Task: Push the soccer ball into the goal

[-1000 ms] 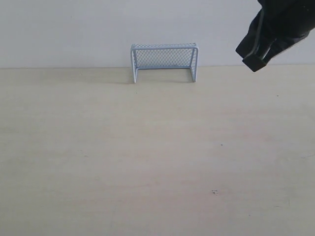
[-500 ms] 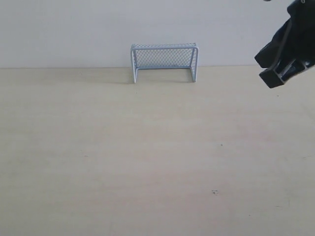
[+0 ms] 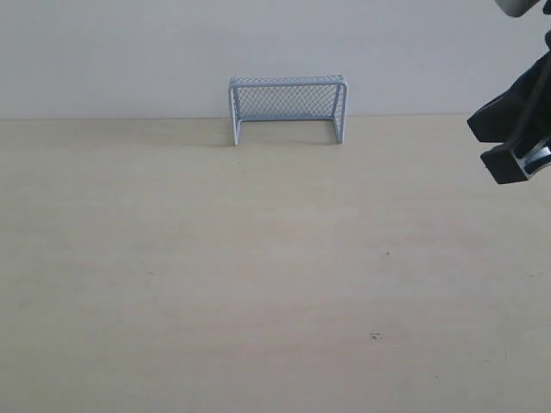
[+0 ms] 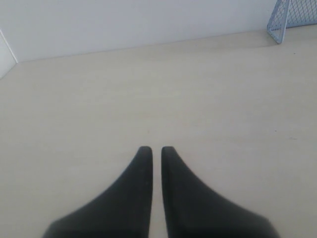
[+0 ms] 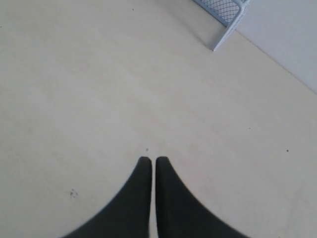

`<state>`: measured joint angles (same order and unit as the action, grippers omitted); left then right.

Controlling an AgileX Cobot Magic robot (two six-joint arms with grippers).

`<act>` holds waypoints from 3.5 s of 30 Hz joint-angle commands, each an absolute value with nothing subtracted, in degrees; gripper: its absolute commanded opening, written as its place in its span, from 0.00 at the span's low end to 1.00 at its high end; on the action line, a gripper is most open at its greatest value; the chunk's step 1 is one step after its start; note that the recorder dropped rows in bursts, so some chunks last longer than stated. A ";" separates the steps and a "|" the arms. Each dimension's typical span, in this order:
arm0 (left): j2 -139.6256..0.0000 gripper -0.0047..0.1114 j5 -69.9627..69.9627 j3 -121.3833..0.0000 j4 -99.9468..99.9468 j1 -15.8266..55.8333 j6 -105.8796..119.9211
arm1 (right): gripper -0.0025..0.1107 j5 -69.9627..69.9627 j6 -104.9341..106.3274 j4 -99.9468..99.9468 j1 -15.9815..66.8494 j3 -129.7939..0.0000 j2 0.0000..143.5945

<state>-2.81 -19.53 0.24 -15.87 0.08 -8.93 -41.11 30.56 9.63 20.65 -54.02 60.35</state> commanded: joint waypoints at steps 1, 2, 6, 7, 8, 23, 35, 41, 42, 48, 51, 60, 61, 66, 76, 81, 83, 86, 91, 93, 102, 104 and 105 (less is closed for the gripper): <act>-3.12 0.09 -19.33 0.00 -15.90 0.53 -9.47 | 0.02 -41.34 29.98 9.84 20.53 -53.85 59.91; -3.12 0.09 -19.33 0.00 -15.90 0.53 -9.47 | 0.02 -41.34 29.98 9.84 20.53 -53.85 59.91; -3.12 0.09 -19.33 0.00 -15.90 0.53 -9.47 | 0.02 -40.14 29.82 9.84 20.53 -53.85 59.91; -3.12 0.09 -19.33 0.00 -15.90 0.53 -9.47 | 0.02 -40.14 29.82 9.84 20.53 -53.85 59.91; -3.12 0.09 -19.33 0.00 -15.90 0.53 -9.47 | 0.02 -40.14 29.82 9.84 20.53 -53.85 59.91; -3.12 0.09 -19.33 0.00 -15.90 0.53 -9.47 | 0.02 -40.48 26.84 10.25 20.53 -53.85 46.51; -3.12 0.09 -19.33 0.00 -15.90 0.53 -9.47 | 0.02 -32.99 25.95 10.09 20.53 -46.02 38.16; -3.12 0.09 -19.33 0.00 -15.90 0.53 -9.47 | 0.02 -27.51 25.29 10.21 20.53 -40.65 35.03; -3.12 0.09 -19.33 0.00 -15.90 0.53 -9.47 | 0.02 -27.03 25.18 10.21 20.53 -40.13 34.55; -3.12 0.09 -19.33 0.00 -15.90 0.53 -9.47 | 0.02 -25.42 21.02 10.21 16.26 -37.11 32.55; -3.12 0.09 -19.33 0.00 -15.90 0.53 -9.47 | 0.02 -24.77 20.24 10.33 14.17 -35.97 31.23; -3.12 0.09 -19.33 0.00 -15.90 0.53 -9.47 | 0.02 -23.70 18.43 10.33 9.63 -30.52 25.08; -3.12 0.09 -19.33 0.00 -15.90 0.53 -9.47 | 0.02 -23.22 18.30 10.33 9.25 -29.72 24.43; -3.12 0.09 -19.33 0.00 -15.90 0.53 -9.47 | 0.02 -22.07 17.70 10.33 7.80 -26.65 22.12; -3.12 0.09 -19.33 0.00 -15.90 0.53 -9.47 | 0.02 -18.58 15.05 11.12 6.22 -20.40 19.28; -3.12 0.09 -19.33 0.00 -15.90 0.53 -9.47 | 0.02 -14.59 15.05 11.35 6.22 -15.80 16.28; -3.12 0.09 -19.33 0.00 -15.90 0.53 -9.47 | 0.02 -14.34 15.05 11.35 6.22 -14.33 15.09; -3.12 0.09 -19.33 0.00 -15.90 0.53 -9.47 | 0.02 -14.18 15.05 11.35 5.85 -12.61 13.91; -3.12 0.09 -19.33 0.00 -15.90 0.53 -9.47 | 0.02 -11.25 14.86 11.45 2.90 -9.26 12.86; -3.12 0.09 -19.33 0.00 -15.90 0.53 -9.47 | 0.02 -11.08 14.86 11.62 2.33 -8.03 11.10; -3.12 0.09 -19.33 0.00 -15.90 0.53 -9.47 | 0.02 -8.61 14.82 11.62 2.25 -0.86 6.11; -3.12 0.09 -19.33 0.00 -15.90 0.53 -9.47 | 0.02 -7.94 14.82 11.62 2.25 0.00 5.28; -3.12 0.09 -19.33 0.00 -15.90 0.53 -9.47 | 0.02 -7.94 14.82 11.62 2.25 0.00 4.96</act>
